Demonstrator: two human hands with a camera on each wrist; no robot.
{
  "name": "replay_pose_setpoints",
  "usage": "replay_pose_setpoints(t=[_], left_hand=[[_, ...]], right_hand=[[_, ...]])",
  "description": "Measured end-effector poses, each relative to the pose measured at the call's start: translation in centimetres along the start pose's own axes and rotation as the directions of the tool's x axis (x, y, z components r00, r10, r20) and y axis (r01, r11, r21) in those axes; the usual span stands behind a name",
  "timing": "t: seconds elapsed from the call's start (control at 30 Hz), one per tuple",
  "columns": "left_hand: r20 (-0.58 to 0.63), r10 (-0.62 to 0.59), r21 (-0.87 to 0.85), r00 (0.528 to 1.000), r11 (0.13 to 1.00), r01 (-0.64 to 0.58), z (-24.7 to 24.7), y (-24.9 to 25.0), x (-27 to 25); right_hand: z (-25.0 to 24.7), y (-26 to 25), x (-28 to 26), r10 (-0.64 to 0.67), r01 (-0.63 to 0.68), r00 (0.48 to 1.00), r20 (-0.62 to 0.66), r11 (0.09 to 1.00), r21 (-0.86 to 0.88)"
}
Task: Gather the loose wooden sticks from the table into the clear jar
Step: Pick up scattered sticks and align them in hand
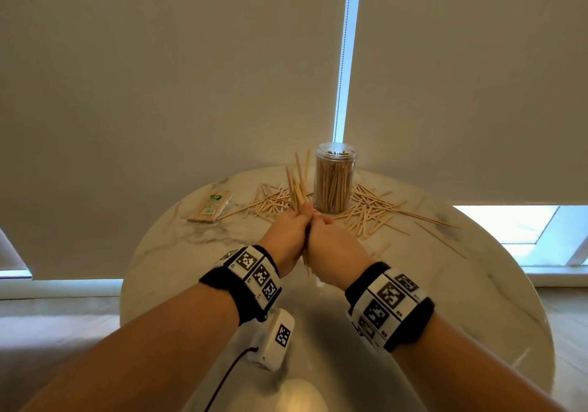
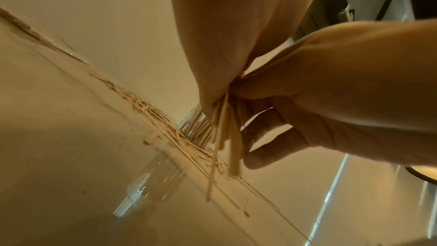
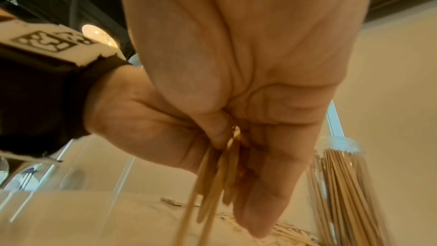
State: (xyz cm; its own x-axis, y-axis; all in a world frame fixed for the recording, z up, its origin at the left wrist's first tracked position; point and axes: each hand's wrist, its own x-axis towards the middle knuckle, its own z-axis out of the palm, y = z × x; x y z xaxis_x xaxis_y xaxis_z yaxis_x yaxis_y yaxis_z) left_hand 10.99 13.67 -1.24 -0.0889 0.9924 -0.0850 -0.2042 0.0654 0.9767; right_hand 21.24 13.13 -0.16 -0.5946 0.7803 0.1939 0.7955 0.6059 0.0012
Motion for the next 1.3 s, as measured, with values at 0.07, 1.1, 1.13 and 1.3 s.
replay_pose_setpoints(t=[0.07, 1.1, 1.13, 1.3], left_hand=[[-0.033, 0.016, -0.006, 0.999, 1.0, -0.016, -0.6, 0.1, 0.3], [0.184, 0.04, 0.204, 0.982, 0.976, -0.078, 1.0, 2.4, -3.3], [0.199, 0.044, 0.214, 0.979, 0.973, -0.087, 1.1, 2.4, -3.3], [0.196, 0.048, 0.141, 0.979, 0.987, -0.077, 1.5, 2.4, -3.4]], right_hand=[[-0.4, 0.0, -0.4, -0.032, 0.027, 0.996, 0.083, 0.998, 0.061], [-9.9, 3.2, 2.8, 0.115, 0.031, 0.966, -0.23, 0.835, 0.549], [-9.9, 3.3, 2.7, 0.112, 0.026, 0.969, -0.219, 0.84, 0.541], [-9.6, 3.0, 1.9, 0.077, -0.021, 0.995, -0.058, 0.765, 0.643]])
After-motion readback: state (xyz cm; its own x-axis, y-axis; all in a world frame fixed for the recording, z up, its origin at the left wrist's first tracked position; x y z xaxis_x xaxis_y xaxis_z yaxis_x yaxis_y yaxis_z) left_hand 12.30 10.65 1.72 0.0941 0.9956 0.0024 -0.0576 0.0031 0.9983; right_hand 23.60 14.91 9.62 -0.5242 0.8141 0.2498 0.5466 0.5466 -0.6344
